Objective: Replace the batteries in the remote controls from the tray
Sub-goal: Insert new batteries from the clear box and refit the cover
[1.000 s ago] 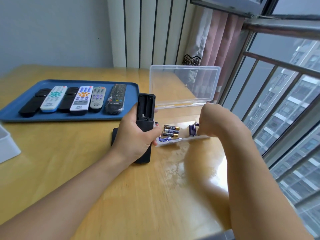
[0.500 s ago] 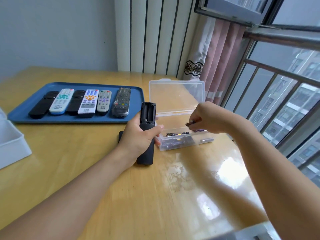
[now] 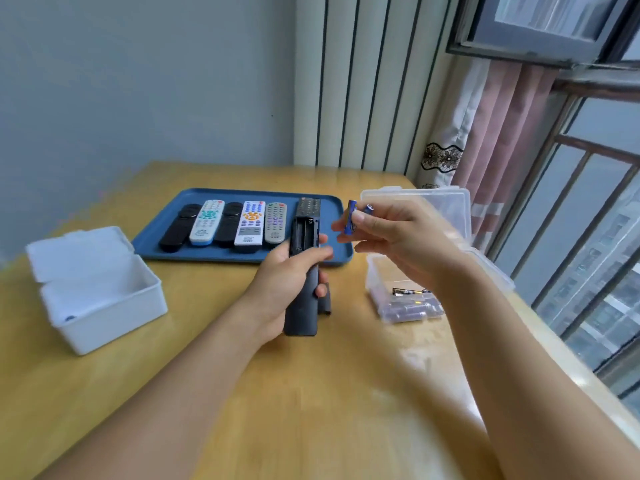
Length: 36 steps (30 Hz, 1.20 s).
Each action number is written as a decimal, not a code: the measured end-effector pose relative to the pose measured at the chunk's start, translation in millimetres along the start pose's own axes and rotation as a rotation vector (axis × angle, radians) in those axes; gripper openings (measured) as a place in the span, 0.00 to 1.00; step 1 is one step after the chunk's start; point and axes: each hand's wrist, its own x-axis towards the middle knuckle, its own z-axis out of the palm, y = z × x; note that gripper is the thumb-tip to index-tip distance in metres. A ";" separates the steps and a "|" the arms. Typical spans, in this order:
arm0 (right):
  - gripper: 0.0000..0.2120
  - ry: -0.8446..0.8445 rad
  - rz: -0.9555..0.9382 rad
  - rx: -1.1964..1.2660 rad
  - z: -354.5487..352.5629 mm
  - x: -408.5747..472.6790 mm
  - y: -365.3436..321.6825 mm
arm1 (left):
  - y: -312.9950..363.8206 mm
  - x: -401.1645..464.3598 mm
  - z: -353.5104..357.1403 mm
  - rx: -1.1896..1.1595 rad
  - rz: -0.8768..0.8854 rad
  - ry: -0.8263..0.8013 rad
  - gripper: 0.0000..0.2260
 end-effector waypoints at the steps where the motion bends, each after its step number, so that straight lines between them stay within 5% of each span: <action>1: 0.09 -0.036 0.010 0.024 11.8 3.8 -0.2 | 7.3 -3.5 -10.3 0.004 0.001 0.005 0.08; 6: 0.08 -0.024 0.023 0.038 62.5 20.3 16.7 | 18.7 -13.2 -49.2 0.119 0.025 -0.021 0.12; 14: 0.16 0.157 -0.142 -0.285 80.4 23.0 34.4 | 4.5 -5.6 -51.8 -0.135 0.008 -0.102 0.18; 25: 0.17 0.187 -0.261 -0.674 70.2 9.3 26.9 | -7.0 -8.6 -46.8 0.225 -0.033 -0.162 0.16; 36: 0.21 0.283 -0.317 -0.707 84.8 13.0 28.6 | -2.1 -22.9 -44.5 0.332 0.056 -0.225 0.15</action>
